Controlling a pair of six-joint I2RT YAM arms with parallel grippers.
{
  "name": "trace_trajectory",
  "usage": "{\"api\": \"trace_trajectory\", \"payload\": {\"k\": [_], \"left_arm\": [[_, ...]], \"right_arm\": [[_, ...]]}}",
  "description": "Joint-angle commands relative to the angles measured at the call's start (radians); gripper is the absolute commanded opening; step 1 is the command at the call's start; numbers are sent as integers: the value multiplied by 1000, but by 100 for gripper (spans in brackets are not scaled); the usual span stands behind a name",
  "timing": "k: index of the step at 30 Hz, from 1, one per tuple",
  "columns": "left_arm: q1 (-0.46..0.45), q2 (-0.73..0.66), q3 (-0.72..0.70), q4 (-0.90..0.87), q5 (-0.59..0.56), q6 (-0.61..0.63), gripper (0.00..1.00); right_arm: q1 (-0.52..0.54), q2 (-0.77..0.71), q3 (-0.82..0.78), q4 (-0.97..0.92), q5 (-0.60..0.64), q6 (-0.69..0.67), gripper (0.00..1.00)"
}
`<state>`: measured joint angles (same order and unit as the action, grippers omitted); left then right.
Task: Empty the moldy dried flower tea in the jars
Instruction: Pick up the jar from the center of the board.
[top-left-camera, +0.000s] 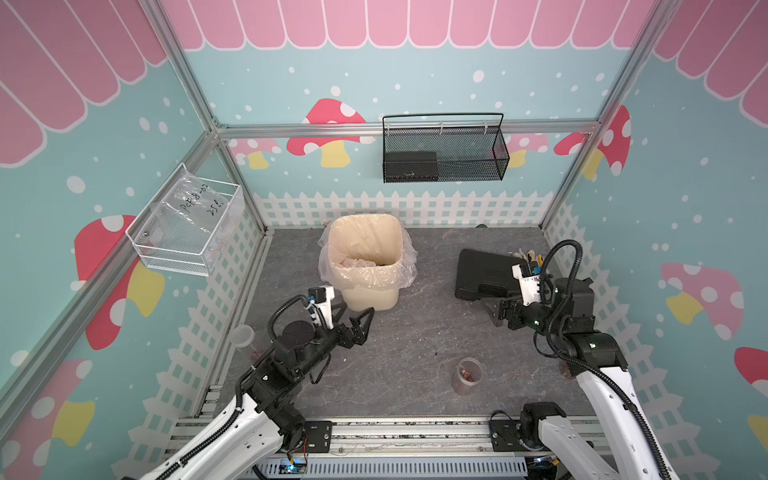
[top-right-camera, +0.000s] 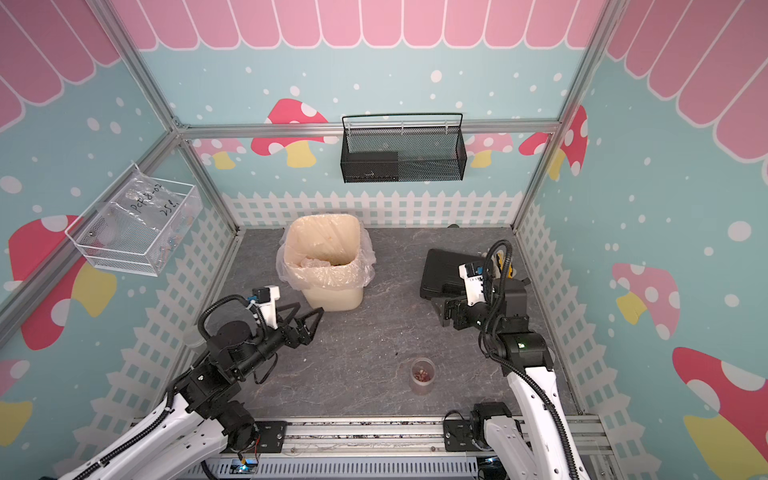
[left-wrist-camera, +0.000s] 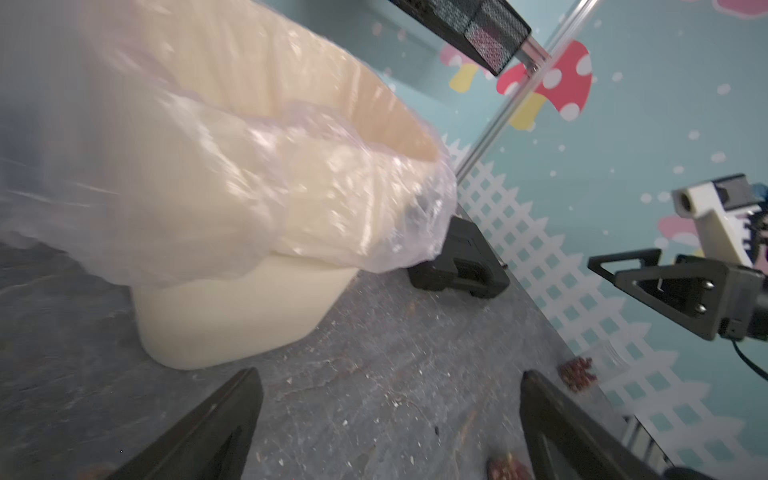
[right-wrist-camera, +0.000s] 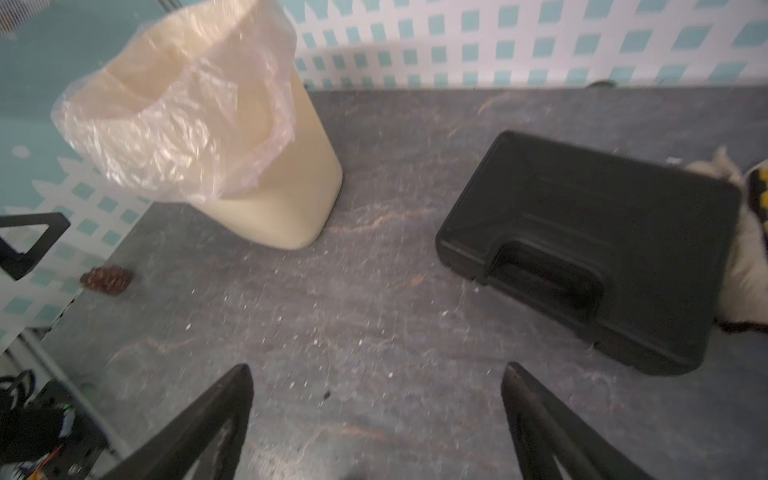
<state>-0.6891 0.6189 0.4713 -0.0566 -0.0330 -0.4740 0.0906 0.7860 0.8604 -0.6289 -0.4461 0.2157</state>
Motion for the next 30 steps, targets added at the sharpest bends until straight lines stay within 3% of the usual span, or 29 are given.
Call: {"api": "trace_trajectory", "payload": {"k": [1, 8, 17, 30], "left_arm": [[-84, 68, -24, 28, -8, 46, 99], [-179, 210, -40, 143, 28, 61, 99], [-216, 327, -24, 204, 41, 84, 99], [-222, 345, -27, 211, 30, 106, 99]], "right_arm": [[77, -1, 2, -182, -4, 28, 94], [303, 29, -26, -285, 135, 125, 93], [525, 33, -53, -357, 243, 248, 96], [743, 155, -62, -386, 393, 314, 100]]}}
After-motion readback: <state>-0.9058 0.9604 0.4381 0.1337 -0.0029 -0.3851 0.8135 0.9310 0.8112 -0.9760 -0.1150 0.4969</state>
